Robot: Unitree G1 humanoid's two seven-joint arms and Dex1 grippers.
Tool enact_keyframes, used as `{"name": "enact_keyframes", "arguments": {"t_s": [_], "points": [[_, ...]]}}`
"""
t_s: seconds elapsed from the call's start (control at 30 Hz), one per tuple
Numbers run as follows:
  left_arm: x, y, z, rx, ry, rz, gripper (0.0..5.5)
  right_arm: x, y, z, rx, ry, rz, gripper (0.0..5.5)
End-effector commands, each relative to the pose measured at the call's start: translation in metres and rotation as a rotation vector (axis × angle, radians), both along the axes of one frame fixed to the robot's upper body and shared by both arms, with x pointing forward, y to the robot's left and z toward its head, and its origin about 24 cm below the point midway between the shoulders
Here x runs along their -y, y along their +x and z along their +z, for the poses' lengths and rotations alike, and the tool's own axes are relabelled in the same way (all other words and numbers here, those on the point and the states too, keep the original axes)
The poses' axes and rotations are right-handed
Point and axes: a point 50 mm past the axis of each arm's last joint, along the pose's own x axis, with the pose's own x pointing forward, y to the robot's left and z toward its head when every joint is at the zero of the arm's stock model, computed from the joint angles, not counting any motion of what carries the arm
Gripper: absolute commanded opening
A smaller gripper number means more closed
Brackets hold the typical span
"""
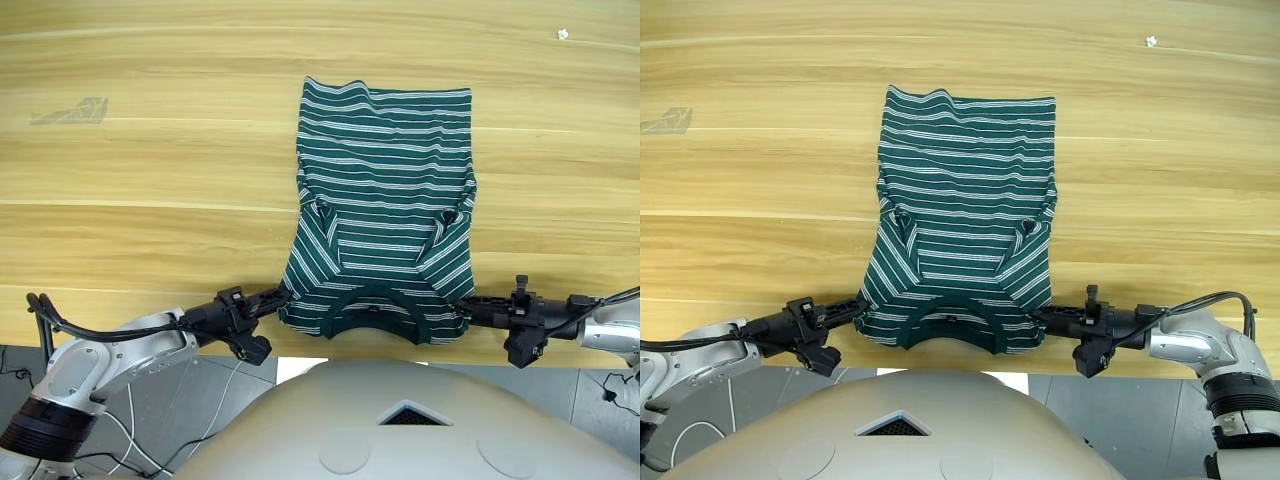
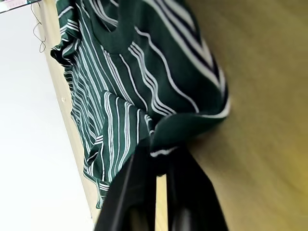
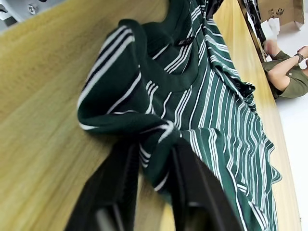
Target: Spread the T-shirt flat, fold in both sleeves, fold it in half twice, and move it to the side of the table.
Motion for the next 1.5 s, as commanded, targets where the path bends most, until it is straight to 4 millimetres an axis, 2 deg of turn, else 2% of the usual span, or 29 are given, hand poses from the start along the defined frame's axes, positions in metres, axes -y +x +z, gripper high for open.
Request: {"name": "enact_keyframes", "arguments": {"t_s": [0.03,0.2,0.3,0.37,0.47,0.6,0.77,0.83,0.93,1.1,1.2,1.3,1.4,1.5], "points": [[-0.006,-0.011,-0.011,-0.084,0.065,0.008,0.00,0.001,0.002,0.001,-0.006,-0.019,-0.004,0.12],[-0.002,-0.016,-0.003,-0.200,-0.032,0.124,0.00,0.003,0.002,-0.003,-0.113,-0.036,-0.092,0.01],[-0.005,-0.016,0.013,-0.374,-0.101,0.287,0.00,0.008,-0.002,0.002,-0.450,-0.025,-0.288,0.01],[-0.011,-0.015,0.022,-0.485,-0.115,0.397,0.00,0.008,0.001,0.016,-0.653,0.026,-0.353,0.01],[-0.019,-0.013,0.038,-0.626,-0.095,0.449,0.00,0.008,0.014,0.041,-0.844,0.104,-0.391,0.01],[-0.026,0.002,0.065,-0.701,-0.157,0.494,0.00,0.010,0.022,0.069,-0.999,0.182,-0.377,0.01],[-0.020,0.000,0.091,-0.791,-0.225,0.459,0.00,0.010,0.022,0.091,-1.062,0.197,-0.340,0.01],[-0.018,0.009,0.098,-0.785,-0.220,0.436,0.00,0.010,0.027,0.096,-1.045,0.190,-0.331,0.01],[-0.015,0.028,0.106,-0.752,-0.217,0.411,0.00,0.012,0.044,0.100,-1.006,0.168,-0.329,0.01],[-0.019,0.044,0.116,-0.722,-0.197,0.415,0.00,0.013,0.061,0.108,-0.958,0.141,-0.311,0.01],[-0.020,0.069,0.120,-0.677,-0.219,0.427,0.00,0.009,0.088,0.108,-0.901,0.139,-0.318,0.01],[-0.020,0.116,0.114,-0.590,-0.279,0.489,0.00,-0.003,0.139,0.108,-0.784,0.184,-0.381,0.01],[-0.015,0.178,0.101,-0.474,-0.356,0.597,0.00,-0.008,0.194,0.099,-0.616,0.252,-0.568,0.01],[-0.010,0.218,0.088,-0.426,-0.416,0.686,0.00,-0.005,0.219,0.090,-0.546,0.271,-0.696,0.01]]}}
